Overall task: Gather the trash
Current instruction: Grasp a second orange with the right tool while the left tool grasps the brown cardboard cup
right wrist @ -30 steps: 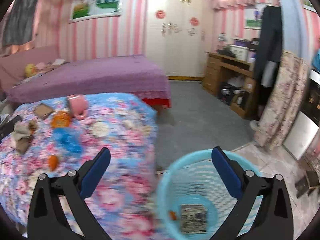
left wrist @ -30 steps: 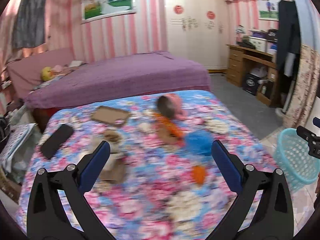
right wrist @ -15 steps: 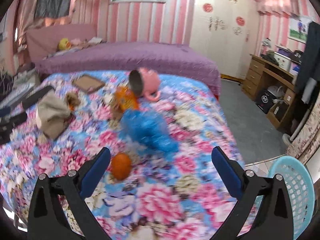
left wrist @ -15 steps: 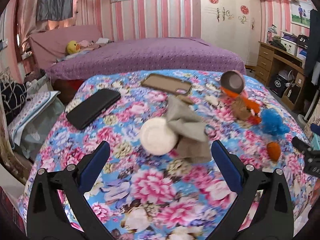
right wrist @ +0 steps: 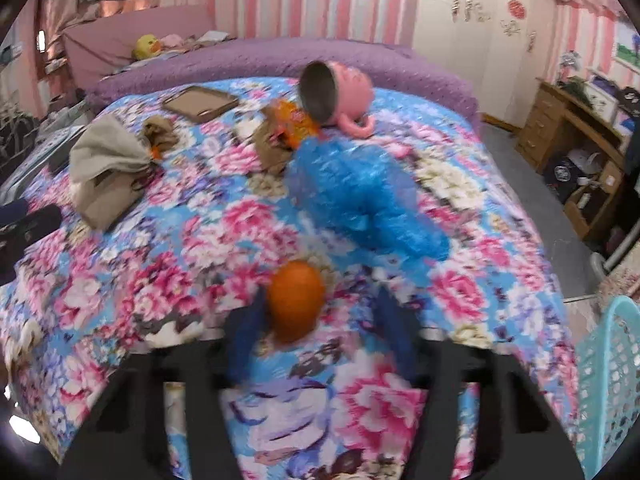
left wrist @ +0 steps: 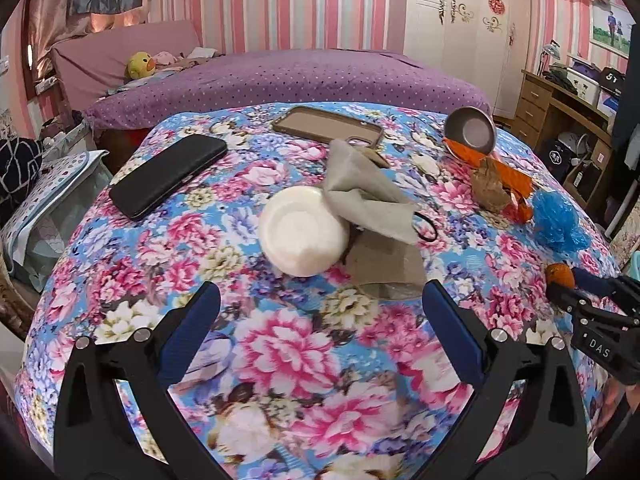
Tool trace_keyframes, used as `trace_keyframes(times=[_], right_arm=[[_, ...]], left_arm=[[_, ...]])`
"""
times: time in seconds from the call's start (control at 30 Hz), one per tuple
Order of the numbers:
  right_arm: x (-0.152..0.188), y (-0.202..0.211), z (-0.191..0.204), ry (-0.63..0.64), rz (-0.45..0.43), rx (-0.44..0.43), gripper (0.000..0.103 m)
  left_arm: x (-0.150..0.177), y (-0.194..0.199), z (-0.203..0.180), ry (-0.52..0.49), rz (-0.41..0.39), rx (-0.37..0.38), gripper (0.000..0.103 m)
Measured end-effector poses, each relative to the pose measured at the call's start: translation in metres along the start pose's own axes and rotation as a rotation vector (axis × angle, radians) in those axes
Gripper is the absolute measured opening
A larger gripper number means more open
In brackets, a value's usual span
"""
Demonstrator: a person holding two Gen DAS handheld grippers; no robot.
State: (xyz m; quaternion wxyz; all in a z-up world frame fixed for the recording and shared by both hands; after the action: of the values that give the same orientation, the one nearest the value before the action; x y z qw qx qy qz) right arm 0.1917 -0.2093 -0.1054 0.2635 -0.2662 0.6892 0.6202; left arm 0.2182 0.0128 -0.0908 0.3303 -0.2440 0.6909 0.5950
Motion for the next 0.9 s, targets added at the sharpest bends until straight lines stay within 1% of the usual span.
trace_keyframes(times=[0.03,0.07,0.1,0.17,0.3,0.47,0.53,0.6,0.63,0.67,0.77,0.9], right_arm=[[0.0,0.001,0.001,0.005,0.0,-0.017,0.03],[-0.001,0.001,0.002,0.008,0.0,-0.029,0.028],[-0.001,0.002,0.002,0.005,-0.005,-0.038,0.028],[-0.003,0.005,-0.003,-0.011,-0.016,-0.044,0.028],[-0.003,0.012,-0.024,-0.06,-0.031,-0.036,0.028],[-0.001,0.012,-0.042,-0.098,-0.027,-0.028,0.028],[0.0,0.011,-0.046,-0.112,-0.025,-0.03,0.028],[0.0,0.01,-0.047,-0.116,-0.023,-0.033,0.028],[0.001,0.009,-0.048,-0.116,-0.022,-0.033,0.028],[0.001,0.008,-0.049,-0.117,-0.02,-0.035,0.028],[0.002,0.01,-0.051,-0.119,-0.024,-0.037,0.028],[0.005,0.016,-0.053,-0.121,-0.032,-0.039,0.028]], left_arm=[[0.0,-0.002,-0.003,0.0,0.003,0.002,0.097],[-0.001,-0.005,-0.006,0.003,0.009,0.011,0.096],[-0.002,-0.007,-0.009,0.008,0.014,0.018,0.095],[-0.003,-0.014,-0.016,0.02,0.032,0.037,0.089],[-0.004,-0.026,-0.028,0.013,0.063,0.034,0.083],[0.0,-0.046,-0.039,0.005,0.133,0.035,0.067],[-0.001,-0.05,-0.04,0.0,0.136,0.026,0.067],[-0.003,-0.05,-0.038,0.018,0.131,0.041,0.061],[-0.005,-0.05,-0.036,0.029,0.13,0.053,0.055],[-0.005,-0.05,-0.034,0.036,0.129,0.058,0.052],[-0.003,-0.042,-0.033,0.039,0.126,0.116,0.049],[0.008,-0.02,-0.043,0.012,0.124,0.148,0.046]])
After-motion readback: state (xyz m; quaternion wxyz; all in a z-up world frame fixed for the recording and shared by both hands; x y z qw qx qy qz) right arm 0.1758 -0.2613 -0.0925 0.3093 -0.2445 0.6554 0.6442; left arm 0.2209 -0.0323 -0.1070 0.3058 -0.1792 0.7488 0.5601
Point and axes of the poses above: each gripper's, at about its wrist camera, not at the fingertips, and y roughly against the way its jaws point, z to its left, x to its underside, the point moved 6 cm from there along -y, roughly the way its jaws point, and after that the axes turned 6 degrees about x, right-handed, at the moved point
